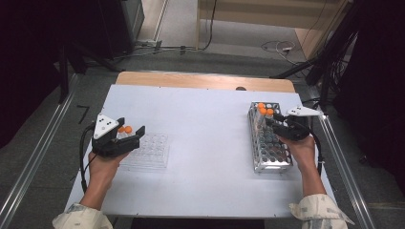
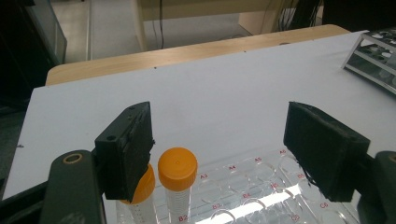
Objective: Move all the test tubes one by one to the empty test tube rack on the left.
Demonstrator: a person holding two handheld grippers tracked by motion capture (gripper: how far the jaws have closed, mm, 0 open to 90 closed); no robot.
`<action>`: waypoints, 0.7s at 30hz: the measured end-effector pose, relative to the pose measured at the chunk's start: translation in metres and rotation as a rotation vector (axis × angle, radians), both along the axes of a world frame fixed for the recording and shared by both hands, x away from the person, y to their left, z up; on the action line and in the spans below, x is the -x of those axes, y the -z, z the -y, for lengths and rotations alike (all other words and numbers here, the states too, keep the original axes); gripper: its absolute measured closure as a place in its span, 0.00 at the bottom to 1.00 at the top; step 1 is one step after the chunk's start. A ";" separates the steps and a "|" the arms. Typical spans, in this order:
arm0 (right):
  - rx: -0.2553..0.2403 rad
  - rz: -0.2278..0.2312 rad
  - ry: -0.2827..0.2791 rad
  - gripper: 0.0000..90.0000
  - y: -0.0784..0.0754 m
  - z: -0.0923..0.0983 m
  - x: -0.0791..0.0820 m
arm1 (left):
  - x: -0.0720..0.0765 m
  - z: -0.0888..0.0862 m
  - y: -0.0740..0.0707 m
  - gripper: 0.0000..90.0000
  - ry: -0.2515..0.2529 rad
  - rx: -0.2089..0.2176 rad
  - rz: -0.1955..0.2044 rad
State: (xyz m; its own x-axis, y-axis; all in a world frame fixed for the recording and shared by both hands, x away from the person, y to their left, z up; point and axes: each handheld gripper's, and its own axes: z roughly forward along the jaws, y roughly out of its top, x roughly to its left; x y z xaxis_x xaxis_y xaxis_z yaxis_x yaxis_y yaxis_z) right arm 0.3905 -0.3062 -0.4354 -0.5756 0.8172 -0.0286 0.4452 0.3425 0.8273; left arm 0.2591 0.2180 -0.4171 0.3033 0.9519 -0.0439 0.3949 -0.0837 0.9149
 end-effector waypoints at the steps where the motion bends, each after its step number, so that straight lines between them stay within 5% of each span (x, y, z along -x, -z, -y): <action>1: -0.006 -0.006 -0.005 0.62 0.000 0.001 -0.001 | 0.000 0.000 0.000 0.28 0.000 0.002 -0.001; 8: -0.018 -0.056 -0.048 0.65 0.007 0.003 -0.009 | -0.001 0.000 0.001 0.28 -0.002 0.006 -0.005; 21: 0.009 -0.044 -0.087 0.79 0.006 -0.001 -0.014 | -0.001 0.002 0.002 0.28 0.005 0.007 -0.010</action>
State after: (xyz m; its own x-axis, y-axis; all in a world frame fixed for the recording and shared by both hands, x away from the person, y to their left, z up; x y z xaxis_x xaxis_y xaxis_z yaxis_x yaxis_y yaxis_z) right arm 0.4047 -0.3054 -0.4409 -0.6450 0.7641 -0.0088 0.4495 0.3887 0.8043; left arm 0.2602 0.2165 -0.4188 0.3079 0.9499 -0.0537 0.4034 -0.0793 0.9116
